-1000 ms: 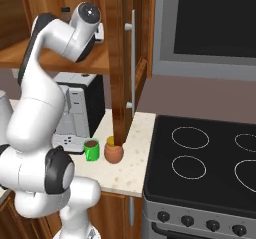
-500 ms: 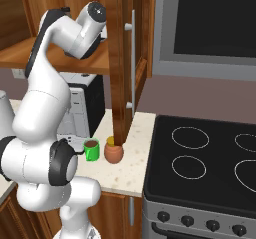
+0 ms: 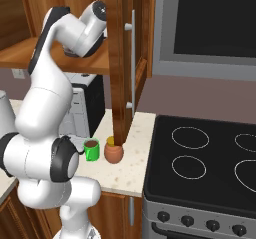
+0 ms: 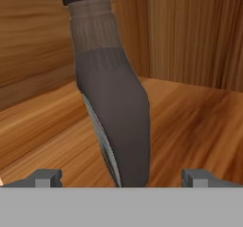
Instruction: Pick the syrup bottle and honey bottle from the cabinet and place them next to the mug.
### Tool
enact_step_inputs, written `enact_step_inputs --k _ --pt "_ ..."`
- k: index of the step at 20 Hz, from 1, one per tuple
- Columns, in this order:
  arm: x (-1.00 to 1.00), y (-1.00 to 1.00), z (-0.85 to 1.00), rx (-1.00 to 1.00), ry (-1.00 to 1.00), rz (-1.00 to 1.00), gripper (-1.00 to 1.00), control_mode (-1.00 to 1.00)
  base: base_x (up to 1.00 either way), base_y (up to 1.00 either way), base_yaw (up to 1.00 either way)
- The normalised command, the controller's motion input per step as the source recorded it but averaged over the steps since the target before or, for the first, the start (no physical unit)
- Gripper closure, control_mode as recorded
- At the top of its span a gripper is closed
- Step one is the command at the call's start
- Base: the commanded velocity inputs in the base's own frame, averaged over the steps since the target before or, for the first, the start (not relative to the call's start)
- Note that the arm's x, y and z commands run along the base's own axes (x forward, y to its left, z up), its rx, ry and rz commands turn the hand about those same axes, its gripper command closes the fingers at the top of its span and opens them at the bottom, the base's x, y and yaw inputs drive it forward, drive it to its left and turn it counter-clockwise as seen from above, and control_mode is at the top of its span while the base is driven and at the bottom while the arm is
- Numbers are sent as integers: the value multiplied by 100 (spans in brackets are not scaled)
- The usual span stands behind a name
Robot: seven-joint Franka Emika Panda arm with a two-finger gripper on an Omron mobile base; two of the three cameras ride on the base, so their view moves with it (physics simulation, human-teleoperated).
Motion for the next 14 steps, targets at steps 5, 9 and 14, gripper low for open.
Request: enact_step_inputs --k 5,9,14 --pt "12 1 -2 0 0 0 -100 -100 0 0 0" --pt "12 4 0 0 0 0 -100 -100 0 0 0" --pt "7 7 0 0 0 0 -100 -100 0 0 0"
